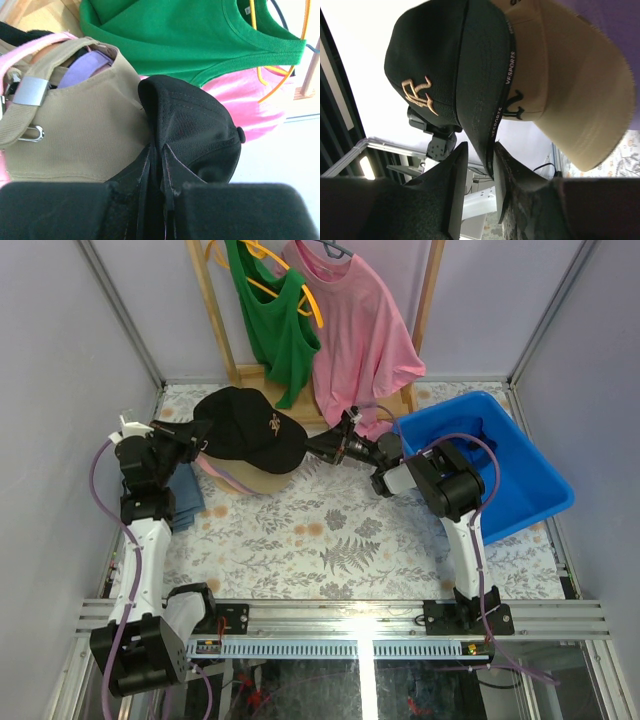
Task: Stack the hats
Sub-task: Stack the hat on the hat.
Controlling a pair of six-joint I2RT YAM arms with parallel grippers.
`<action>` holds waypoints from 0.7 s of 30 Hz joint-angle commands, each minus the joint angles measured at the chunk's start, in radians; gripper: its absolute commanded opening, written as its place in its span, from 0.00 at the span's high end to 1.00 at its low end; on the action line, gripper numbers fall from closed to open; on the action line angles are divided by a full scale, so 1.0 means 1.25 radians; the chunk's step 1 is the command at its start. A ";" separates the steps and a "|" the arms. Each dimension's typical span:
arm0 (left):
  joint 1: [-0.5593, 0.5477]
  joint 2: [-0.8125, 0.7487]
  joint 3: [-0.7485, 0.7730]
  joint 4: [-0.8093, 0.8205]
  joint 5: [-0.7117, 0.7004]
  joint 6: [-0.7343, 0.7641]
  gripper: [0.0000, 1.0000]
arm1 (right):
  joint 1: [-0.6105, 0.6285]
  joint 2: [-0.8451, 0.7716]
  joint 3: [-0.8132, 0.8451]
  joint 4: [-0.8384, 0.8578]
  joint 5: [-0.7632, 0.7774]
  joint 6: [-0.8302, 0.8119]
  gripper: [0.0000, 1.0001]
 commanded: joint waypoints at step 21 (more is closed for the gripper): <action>0.010 0.018 -0.021 0.030 -0.012 0.028 1.00 | -0.009 0.009 0.000 0.084 0.038 -0.034 0.54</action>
